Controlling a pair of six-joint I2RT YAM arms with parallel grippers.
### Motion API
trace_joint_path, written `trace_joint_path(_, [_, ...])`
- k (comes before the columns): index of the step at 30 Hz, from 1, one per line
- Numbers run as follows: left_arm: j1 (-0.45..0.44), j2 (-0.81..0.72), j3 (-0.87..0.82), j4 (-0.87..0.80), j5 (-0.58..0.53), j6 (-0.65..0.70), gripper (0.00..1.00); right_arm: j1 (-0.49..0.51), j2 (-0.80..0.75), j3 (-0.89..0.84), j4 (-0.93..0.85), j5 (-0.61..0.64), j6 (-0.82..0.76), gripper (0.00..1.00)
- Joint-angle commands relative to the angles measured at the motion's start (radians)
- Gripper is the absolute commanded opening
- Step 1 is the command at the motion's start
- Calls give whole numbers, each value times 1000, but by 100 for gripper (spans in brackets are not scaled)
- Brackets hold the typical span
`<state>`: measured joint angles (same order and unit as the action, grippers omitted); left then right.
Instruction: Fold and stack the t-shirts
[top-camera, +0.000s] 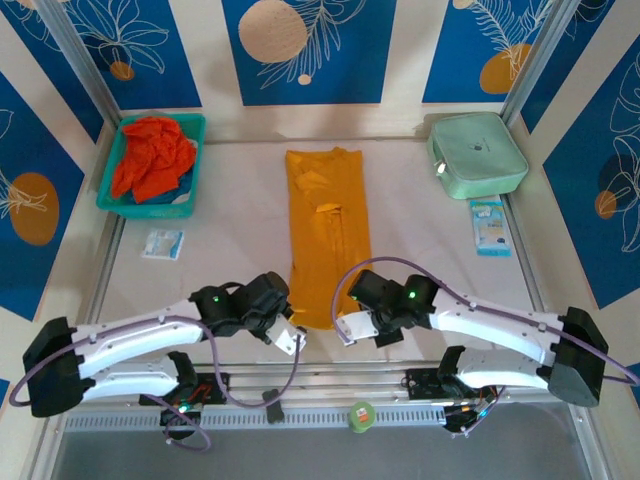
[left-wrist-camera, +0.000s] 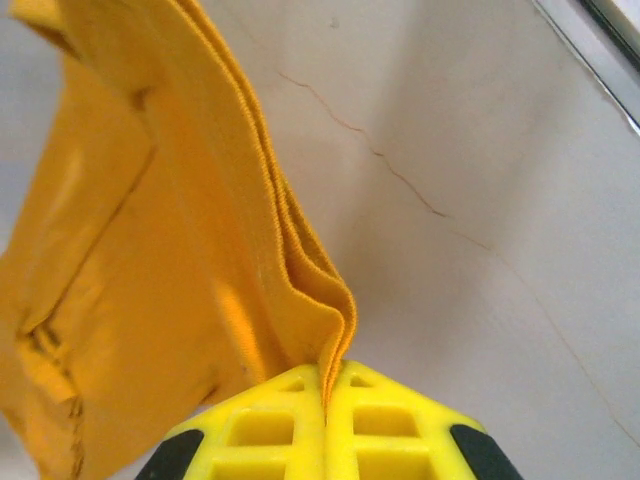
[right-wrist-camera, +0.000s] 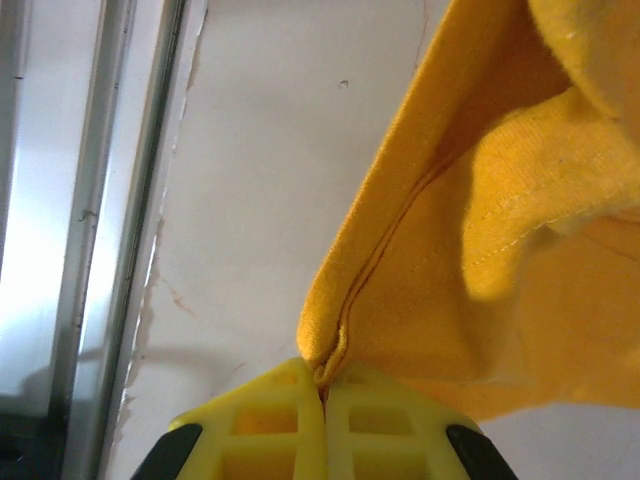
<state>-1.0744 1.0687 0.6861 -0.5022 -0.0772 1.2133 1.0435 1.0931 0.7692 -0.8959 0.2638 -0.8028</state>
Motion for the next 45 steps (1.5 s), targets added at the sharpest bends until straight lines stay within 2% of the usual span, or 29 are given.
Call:
trace_joint_path(1, [-6, -36, -6, -24, -64, -73, 0, -14, -40, 38, -57, 19, 35, 0])
trace_joint_path(4, [-1, -15, 17, 26, -96, -84, 0, -66, -34, 72, -13, 17, 17, 0])
trace_joint_path(9, [51, 72, 75, 91, -74, -95, 0, -187, 4, 146, 76, -1, -38, 0])
trace_joint_path(15, [187, 151, 142, 178, 2, -52, 0, -375, 79, 262, 150, -69, -103, 0])
trace_joint_path(21, [338, 264, 240, 233, 76, -8, 0, -501, 194, 339, 224, -93, -118, 0])
trace_joint_path(28, [414, 412, 304, 323, 126, 34, 0, -573, 335, 381, 344, -70, -91, 0])
trace_joint_path(34, [447, 530, 323, 470, 99, 69, 0, -621, 451, 423, 437, -41, -44, 0])
trace_joint_path(45, [465, 684, 342, 644, 63, 87, 0, -663, 626, 456, 516, -40, 28, 0])
